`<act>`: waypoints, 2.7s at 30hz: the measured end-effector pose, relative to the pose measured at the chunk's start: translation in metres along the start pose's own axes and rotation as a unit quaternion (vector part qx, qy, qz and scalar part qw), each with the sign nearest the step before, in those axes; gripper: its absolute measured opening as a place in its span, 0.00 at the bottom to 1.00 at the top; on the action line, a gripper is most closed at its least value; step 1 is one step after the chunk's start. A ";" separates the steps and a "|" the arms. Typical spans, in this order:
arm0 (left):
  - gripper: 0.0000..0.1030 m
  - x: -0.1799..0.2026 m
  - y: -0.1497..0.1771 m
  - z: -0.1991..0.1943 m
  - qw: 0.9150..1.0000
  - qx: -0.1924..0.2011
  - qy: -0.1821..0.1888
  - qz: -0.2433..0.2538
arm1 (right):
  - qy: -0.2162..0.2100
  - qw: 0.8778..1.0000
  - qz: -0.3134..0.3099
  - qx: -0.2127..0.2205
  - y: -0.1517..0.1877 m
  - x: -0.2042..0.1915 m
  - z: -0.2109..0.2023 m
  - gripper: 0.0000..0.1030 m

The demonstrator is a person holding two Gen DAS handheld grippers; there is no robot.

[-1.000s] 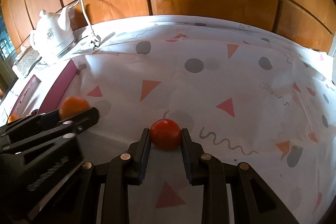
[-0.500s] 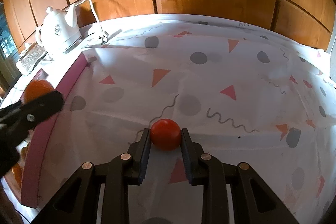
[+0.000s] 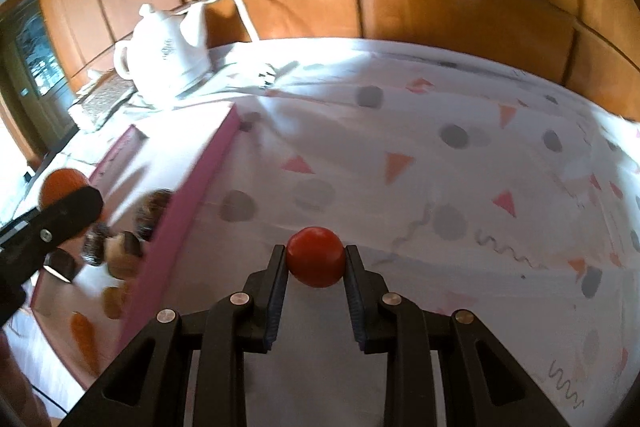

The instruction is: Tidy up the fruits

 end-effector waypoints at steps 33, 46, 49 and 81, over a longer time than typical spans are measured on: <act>0.42 -0.080 0.030 -0.009 0.997 -0.016 -0.041 -0.057 | -0.156 0.982 -0.099 -0.032 -0.027 -0.154 0.041 0.29; 0.51 -0.075 0.028 -0.021 0.997 -0.001 -0.063 -0.041 | -0.149 0.986 -0.068 -0.011 -0.025 -0.136 0.019 0.31; 0.54 -0.074 0.026 -0.024 0.997 0.003 -0.069 -0.038 | -0.141 0.988 -0.064 -0.003 -0.024 -0.129 0.012 0.31; 1.00 -0.059 0.022 -0.066 0.992 0.043 -0.120 -0.020 | -0.016 0.999 -0.028 0.043 0.016 -0.070 -0.043 0.43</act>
Point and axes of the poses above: each gripper's, at about its wrist camera, not at the fingertips, and z roughly the way its jaws point, x to its right, y to its underside, the point moved 6 cm from there along z, roughly the way its jaws point, and after that the axes turned 8 degrees about x, right-handed, at the moved point
